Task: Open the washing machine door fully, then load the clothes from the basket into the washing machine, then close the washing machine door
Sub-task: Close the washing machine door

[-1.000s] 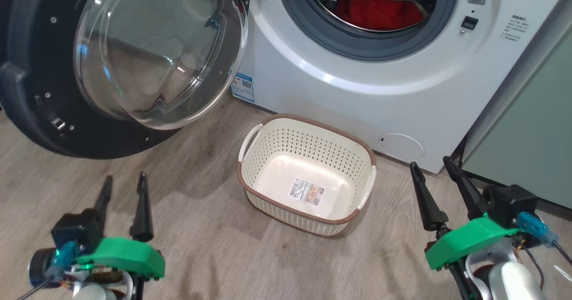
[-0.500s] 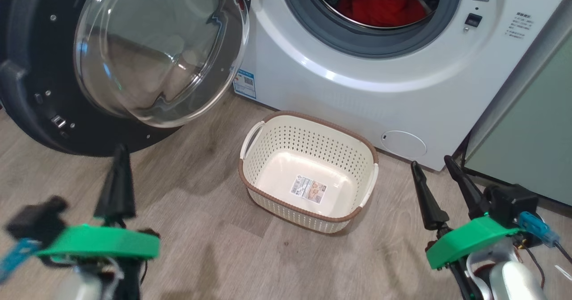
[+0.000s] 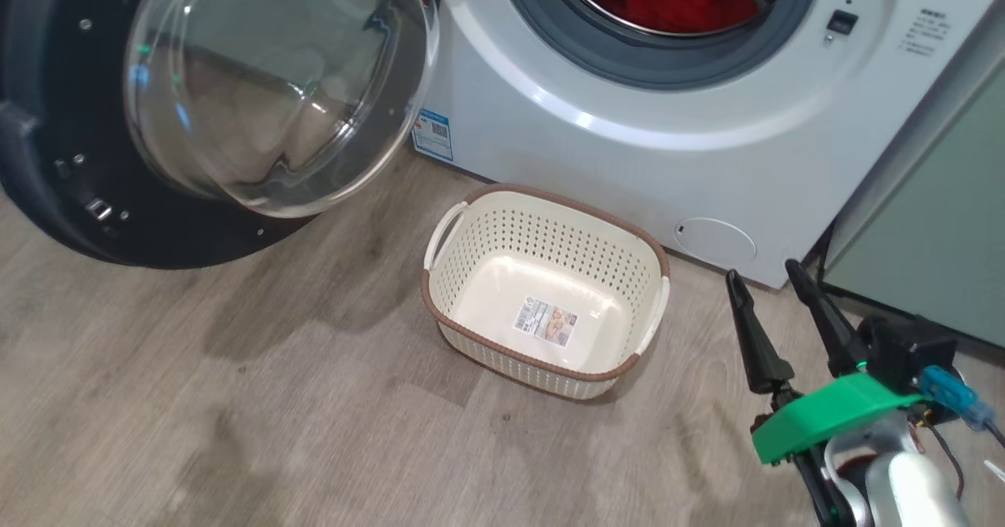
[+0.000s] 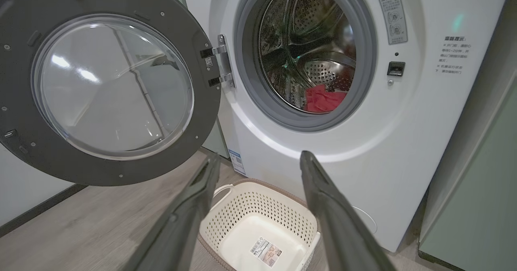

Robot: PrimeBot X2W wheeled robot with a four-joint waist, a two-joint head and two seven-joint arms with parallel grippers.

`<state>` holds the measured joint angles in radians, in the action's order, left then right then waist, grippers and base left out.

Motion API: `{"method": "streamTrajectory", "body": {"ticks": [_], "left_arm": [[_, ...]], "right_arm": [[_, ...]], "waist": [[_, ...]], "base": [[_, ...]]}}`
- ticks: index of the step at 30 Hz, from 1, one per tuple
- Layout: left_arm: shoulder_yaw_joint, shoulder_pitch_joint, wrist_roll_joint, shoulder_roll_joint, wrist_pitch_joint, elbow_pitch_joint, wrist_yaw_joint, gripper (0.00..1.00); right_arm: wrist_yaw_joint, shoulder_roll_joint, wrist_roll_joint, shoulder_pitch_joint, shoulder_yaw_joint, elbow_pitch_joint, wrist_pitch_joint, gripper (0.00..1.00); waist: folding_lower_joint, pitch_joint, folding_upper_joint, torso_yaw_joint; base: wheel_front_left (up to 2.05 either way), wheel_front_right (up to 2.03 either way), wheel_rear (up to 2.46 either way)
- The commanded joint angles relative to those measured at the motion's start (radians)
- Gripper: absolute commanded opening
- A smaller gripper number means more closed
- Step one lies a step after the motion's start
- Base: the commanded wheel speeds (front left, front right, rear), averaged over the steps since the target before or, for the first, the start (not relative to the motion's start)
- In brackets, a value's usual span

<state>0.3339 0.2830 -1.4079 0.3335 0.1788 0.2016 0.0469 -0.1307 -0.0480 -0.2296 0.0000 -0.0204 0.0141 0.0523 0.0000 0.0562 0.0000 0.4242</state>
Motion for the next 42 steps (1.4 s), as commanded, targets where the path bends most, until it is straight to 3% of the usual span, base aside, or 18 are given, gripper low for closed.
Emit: {"method": "streamTrajectory", "body": {"ticks": [1,5,6,11,15,21,30,42], "left_arm": [[0.061,0.078,-0.01,0.079,-0.016,-0.02,-0.014,0.0],[0.133,0.198,-0.066,0.184,-0.053,-0.233,-0.046,0.0],[0.133,0.198,-0.066,0.184,-0.053,-0.233,-0.046,0.0],[0.189,0.293,-0.112,0.282,-0.09,-0.514,-0.076,0.0],[0.197,0.341,-0.134,0.318,-0.118,-0.671,-0.073,0.0],[0.13,0.382,-0.132,0.332,-0.206,-0.82,-0.044,0.0],[-0.005,0.405,-0.102,0.319,-0.373,-0.937,-0.013,0.0],[-0.07,0.439,-0.058,0.304,-0.396,-1.025,0.028,0.0]], "right_arm": [[0.0,-0.002,0.006,-0.058,-0.026,-0.044,-0.007,1.0],[0.0,-0.002,0.012,-0.076,-0.037,-0.056,-0.015,1.0],[0.0,-0.002,0.012,-0.076,-0.037,-0.056,-0.015,1.0],[0.0,-0.002,0.02,-0.09,-0.037,-0.064,-0.018,1.0],[0.0,-0.002,0.026,-0.095,-0.033,-0.066,-0.021,1.0],[0.0,-0.002,0.036,-0.107,-0.028,-0.073,-0.029,1.0],[0.0,-0.002,0.041,-0.119,-0.04,-0.078,-0.043,1.0],[0.0,-0.002,0.044,-0.119,-0.045,-0.088,-0.056,1.0]], "waist": [[0.0,0.01,0.0,-0.008],[0.0,0.034,0.0,-0.032],[0.0,0.034,0.0,-0.032],[0.0,0.061,0.0,-0.06],[0.0,0.078,0.0,-0.071],[0.0,0.095,0.0,-0.074],[0.0,0.102,0.0,-0.078],[0.0,0.11,0.0,-0.101]], "base": [[0.0,0.0,0.0],[0.0,0.0,0.0],[0.0,0.0,0.0],[0.0,0.0,0.0],[0.0,0.0,0.0],[0.0,0.0,0.0],[0.0,0.0,0.0],[0.0,0.0,0.0]]}}
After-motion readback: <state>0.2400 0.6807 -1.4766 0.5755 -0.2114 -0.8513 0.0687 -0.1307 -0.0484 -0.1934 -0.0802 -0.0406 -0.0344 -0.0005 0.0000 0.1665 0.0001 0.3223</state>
